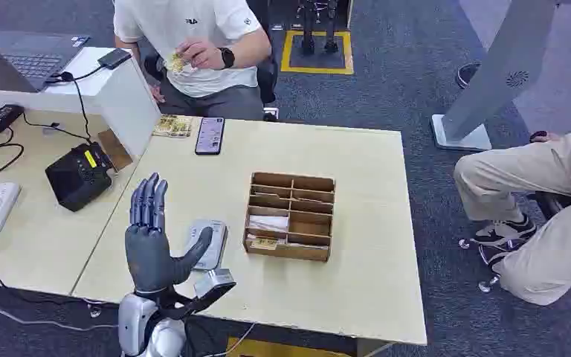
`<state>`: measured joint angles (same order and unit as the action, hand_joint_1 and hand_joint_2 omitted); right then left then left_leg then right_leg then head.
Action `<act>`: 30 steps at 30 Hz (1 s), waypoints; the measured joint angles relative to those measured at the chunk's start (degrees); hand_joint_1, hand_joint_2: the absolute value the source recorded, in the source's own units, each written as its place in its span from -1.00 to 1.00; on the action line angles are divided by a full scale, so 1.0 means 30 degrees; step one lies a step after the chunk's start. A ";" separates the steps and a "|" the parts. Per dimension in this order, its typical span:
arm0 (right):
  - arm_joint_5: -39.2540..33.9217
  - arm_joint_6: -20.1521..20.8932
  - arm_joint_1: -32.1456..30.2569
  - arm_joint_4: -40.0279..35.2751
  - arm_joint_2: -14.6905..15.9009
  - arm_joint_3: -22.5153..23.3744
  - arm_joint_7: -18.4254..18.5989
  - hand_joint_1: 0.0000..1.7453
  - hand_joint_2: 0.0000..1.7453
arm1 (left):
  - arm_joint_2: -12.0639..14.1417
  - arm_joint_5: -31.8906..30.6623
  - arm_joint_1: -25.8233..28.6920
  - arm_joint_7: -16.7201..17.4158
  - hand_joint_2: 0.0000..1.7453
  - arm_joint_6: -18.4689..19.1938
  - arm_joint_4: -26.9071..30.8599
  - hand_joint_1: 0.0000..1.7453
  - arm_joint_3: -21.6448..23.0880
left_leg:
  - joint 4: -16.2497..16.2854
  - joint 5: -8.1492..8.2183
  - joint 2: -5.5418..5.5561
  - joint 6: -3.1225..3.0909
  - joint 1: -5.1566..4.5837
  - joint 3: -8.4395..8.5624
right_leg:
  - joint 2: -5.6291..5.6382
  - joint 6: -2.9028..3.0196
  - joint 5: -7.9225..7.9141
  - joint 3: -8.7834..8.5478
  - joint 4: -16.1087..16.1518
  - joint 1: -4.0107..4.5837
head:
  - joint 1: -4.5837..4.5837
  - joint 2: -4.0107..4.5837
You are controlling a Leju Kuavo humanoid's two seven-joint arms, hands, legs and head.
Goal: Pass the card to the sensor for recognition and then transmit it.
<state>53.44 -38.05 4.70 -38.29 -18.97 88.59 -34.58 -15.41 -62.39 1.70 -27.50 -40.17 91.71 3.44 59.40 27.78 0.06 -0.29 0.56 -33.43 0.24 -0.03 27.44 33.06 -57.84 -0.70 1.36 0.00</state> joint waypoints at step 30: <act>0.0947 0.0000 0.0085 0.0350 0.0000 -0.0007 0.0473 -1.00 1.00 | 0.0625 -0.4717 -0.4075 0.9761 1.00 -0.0007 -0.4531 -1.00 -0.0476 | 0.0000 -0.0005 0.0011 0.0002 0.0000 -0.0001 | -0.0008 0.0005 -0.0007 -0.0011 -0.0007 0.0000 | -0.0007 0.0000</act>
<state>56.28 -38.05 4.95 -37.24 -18.97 88.56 -33.16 -13.53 -76.54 -10.52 1.78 -40.19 78.12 2.01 59.40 27.77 0.09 -0.28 0.57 -33.43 0.21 -0.01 27.42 33.02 -57.86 -0.70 1.33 0.00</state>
